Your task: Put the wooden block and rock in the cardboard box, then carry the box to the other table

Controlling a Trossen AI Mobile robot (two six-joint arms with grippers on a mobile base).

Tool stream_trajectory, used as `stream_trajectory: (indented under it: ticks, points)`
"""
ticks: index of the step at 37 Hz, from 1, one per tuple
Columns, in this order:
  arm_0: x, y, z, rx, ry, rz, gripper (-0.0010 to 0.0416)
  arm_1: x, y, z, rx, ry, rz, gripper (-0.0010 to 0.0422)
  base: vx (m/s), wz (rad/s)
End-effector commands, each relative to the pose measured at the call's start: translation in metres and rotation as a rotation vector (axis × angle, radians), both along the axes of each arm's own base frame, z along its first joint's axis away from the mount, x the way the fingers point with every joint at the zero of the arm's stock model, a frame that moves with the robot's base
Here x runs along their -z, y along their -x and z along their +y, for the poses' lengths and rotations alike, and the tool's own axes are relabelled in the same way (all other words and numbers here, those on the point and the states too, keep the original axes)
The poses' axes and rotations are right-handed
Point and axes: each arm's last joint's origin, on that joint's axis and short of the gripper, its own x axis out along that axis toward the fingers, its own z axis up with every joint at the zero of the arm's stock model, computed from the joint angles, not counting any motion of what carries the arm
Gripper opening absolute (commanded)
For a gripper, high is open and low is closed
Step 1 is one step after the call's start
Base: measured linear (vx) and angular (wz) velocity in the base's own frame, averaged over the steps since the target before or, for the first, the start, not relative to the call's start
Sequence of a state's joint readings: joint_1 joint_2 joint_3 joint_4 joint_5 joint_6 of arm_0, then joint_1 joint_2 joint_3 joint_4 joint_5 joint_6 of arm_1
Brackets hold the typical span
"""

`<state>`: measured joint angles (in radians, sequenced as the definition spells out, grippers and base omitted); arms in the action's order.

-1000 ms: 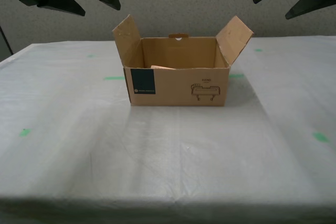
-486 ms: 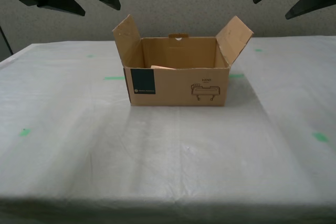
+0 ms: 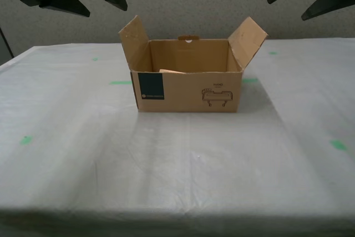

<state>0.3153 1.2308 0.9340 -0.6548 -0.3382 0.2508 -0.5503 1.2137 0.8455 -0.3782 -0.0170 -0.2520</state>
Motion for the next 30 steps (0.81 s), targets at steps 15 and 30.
stream_trajectory:
  ticks: [15,30]
  points:
    - [-0.0001,-0.0001,-0.0001,0.004,0.001,0.000,0.0394,-0.0006,-0.0001,-0.0001,-0.001,0.001,-0.005,0.0400,0.000,0.000]
    - [-0.0001,-0.0001,-0.0001,0.004,0.001,0.000,0.0394,-0.0006,-0.0001,-0.0001,-0.001,0.001,-0.005,0.0400,0.000,0.000]
